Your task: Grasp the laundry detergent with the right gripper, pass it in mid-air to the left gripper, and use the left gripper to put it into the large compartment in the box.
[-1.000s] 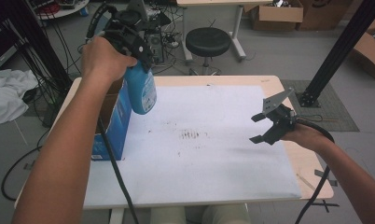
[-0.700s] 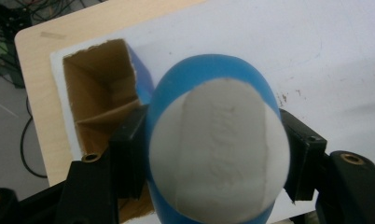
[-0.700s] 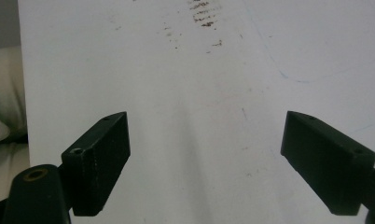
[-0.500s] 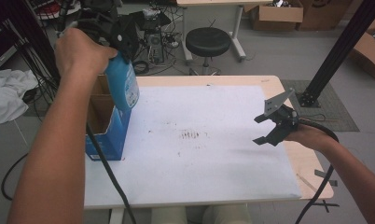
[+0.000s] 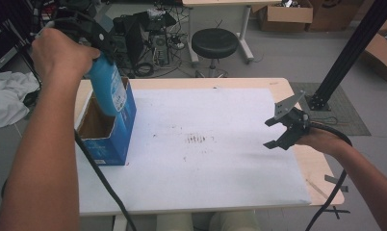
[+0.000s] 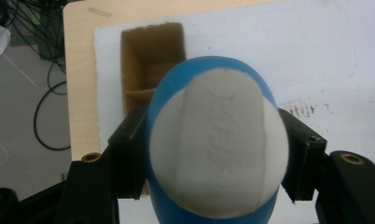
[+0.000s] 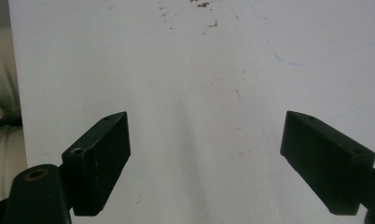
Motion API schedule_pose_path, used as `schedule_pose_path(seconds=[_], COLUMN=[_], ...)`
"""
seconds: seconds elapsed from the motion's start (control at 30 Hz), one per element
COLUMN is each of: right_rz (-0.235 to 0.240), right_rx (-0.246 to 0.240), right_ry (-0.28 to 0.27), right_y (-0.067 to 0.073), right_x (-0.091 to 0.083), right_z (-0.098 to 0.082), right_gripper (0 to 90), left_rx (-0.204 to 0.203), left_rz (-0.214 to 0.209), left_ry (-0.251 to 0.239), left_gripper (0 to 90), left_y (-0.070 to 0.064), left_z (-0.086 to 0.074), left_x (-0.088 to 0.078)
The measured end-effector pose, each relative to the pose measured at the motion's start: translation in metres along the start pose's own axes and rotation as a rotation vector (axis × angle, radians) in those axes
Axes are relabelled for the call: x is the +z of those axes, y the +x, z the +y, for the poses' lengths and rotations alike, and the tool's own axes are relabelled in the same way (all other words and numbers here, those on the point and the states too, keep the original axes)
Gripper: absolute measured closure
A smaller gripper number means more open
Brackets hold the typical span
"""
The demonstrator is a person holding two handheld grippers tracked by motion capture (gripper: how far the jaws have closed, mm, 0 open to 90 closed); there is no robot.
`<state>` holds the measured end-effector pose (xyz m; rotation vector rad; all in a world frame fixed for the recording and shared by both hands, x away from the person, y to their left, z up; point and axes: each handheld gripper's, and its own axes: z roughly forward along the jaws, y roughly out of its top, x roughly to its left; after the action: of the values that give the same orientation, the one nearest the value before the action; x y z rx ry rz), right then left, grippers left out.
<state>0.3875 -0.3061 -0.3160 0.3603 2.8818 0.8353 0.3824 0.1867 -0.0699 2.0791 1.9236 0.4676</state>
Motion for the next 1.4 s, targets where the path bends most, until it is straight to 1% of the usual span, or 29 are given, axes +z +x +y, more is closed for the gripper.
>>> schedule_pose_path(seconds=[0.13, 0.17, 0.2, 0.33, 0.37, 0.47, 0.53, 0.6, 0.63, 0.8, 0.97, 1.03, 1.2, 1.27, 1.4], right_rz=[-0.002, -0.006, -0.006, -0.009, -0.009, -0.009, -0.005, -0.003, -0.003, -0.002, 0.001, 0.0, 0.001, 0.001, 0.006], right_rx=[-0.002, -0.005, -0.005, 0.001, 0.003, 0.003, 0.0, -0.003, -0.003, -0.001, 0.001, 0.007, 0.008, 0.011, 0.017], right_ry=[0.003, -0.002, -0.002, -0.002, -0.002, 0.002, 0.004, 0.005, 0.005, 0.005, 0.006, 0.009, 0.012, 0.014, 0.023], right_y=[0.0, 0.0, 0.0, 0.0, 0.0, 0.0, 0.0, 0.0, 0.0, -0.001, -0.002, -0.002, -0.002, -0.001, -0.001], right_x=[0.0, -0.001, -0.001, -0.001, -0.001, 0.001, 0.003, 0.005, 0.005, 0.007, 0.01, 0.01, 0.014, 0.015, 0.018], right_z=[-0.002, -0.003, -0.003, -0.004, -0.005, -0.005, -0.005, -0.004, -0.004, -0.005, -0.005, -0.005, -0.006, -0.007, -0.009], right_gripper=[16.0, 16.2, 16.2, 16.2, 16.2, 16.2, 16.3, 16.3, 16.3, 16.3, 16.3, 16.3, 16.3, 16.4, 16.4], left_rx=[-0.015, -0.022, -0.022, -0.028, -0.027, -0.04, -0.036, -0.033, -0.033, -0.04, -0.028, -0.033, -0.029, -0.02, -0.017], left_rz=[0.02, 0.027, 0.027, 0.041, 0.04, 0.037, 0.038, 0.041, 0.041, 0.032, 0.037, 0.037, 0.027, 0.022, 0.022], left_ry=[-0.001, -0.003, -0.003, 0.0, 0.012, 0.02, 0.03, 0.03, 0.03, 0.017, 0.014, 0.01, 0.022, 0.024, 0.029], left_gripper=[38.2, 38.2, 38.2, 38.2, 38.2, 38.2, 38.2, 38.2, 38.2, 38.2, 38.2, 38.2, 38.2, 38.3, 38.3], left_y=[0.009, 0.013, 0.013, 0.022, 0.025, 0.029, 0.032, 0.035, 0.035, 0.043, 0.047, 0.047, 0.048, 0.048, 0.049], left_z=[-0.002, -0.004, -0.004, -0.009, -0.01, -0.013, -0.014, -0.017, -0.017, -0.024, -0.029, -0.032, -0.037, -0.039, -0.045], left_x=[0.004, 0.006, 0.006, 0.016, 0.02, 0.028, 0.034, 0.04, 0.04, 0.055, 0.072, 0.079, 0.099, 0.106, 0.123])
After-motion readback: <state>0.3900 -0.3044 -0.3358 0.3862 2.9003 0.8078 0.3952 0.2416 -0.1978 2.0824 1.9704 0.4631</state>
